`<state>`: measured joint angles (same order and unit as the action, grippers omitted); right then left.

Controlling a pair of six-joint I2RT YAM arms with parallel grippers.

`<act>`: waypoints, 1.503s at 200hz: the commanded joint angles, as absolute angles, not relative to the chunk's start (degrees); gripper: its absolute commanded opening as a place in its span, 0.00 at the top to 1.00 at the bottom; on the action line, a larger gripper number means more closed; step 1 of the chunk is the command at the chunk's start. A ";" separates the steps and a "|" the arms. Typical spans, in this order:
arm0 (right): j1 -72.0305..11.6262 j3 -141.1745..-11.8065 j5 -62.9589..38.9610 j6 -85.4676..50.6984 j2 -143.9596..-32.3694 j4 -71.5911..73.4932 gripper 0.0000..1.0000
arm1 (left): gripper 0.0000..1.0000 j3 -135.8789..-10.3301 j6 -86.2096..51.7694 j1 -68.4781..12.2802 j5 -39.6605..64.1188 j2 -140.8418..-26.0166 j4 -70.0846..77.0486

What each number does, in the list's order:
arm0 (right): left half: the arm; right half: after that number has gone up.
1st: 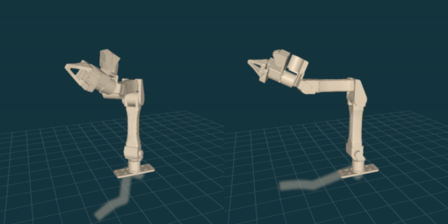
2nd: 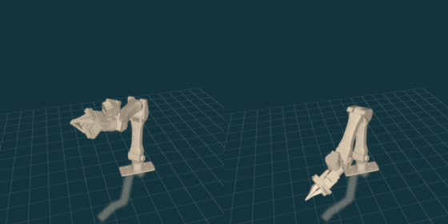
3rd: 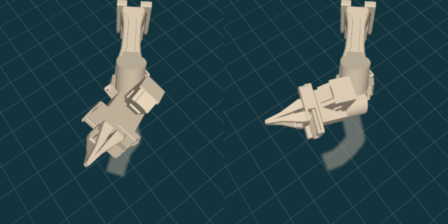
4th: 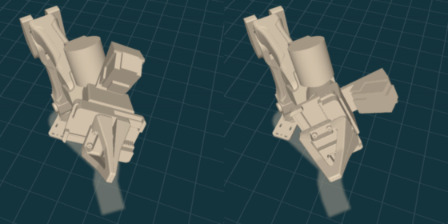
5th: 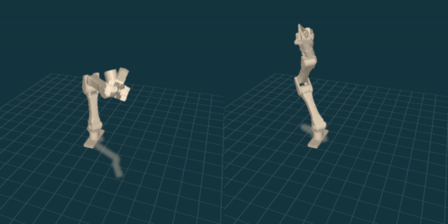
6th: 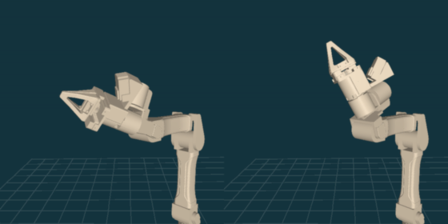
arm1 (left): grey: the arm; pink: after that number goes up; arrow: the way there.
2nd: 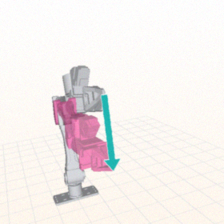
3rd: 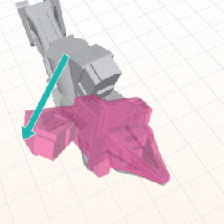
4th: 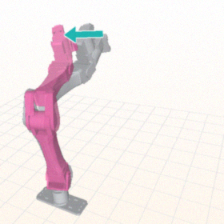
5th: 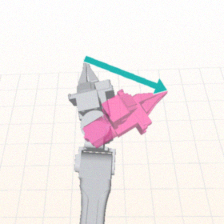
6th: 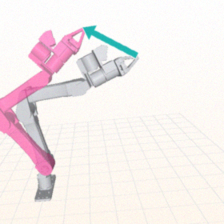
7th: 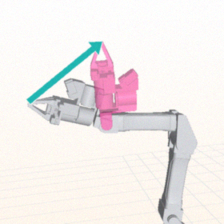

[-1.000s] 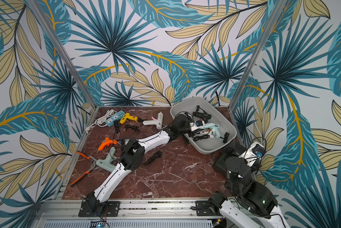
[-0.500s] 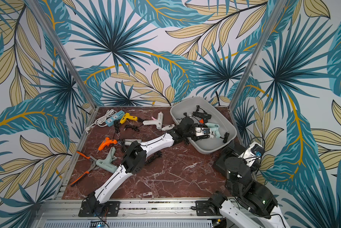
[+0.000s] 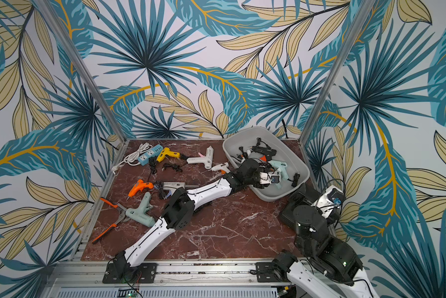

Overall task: Put the hot melt glue gun into the storage box
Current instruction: Place the hot melt adhesive gun in the storage box, then pick up the hot melt adhesive gun from the center of the board.

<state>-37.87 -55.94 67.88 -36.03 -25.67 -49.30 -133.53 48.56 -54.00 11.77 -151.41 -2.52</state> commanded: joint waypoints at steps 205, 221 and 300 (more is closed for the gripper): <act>-37.89 -58.22 49.01 -24.54 -44.32 -36.75 0.00 | 0.00 -59.63 -14.82 -42.00 -12.54 -89.97 21.23; -37.82 -60.77 43.94 -22.57 -50.13 -36.21 0.00 | 0.00 -55.23 -20.91 -40.15 -15.70 -85.64 15.44; -38.98 -73.56 14.54 -22.94 -82.11 -33.93 0.03 | 0.00 -32.42 -39.64 -33.80 -31.26 -61.58 -0.43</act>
<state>-37.98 -71.88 25.52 -21.02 -75.83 -35.79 -37.47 -31.16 -36.67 -23.73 -68.88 5.61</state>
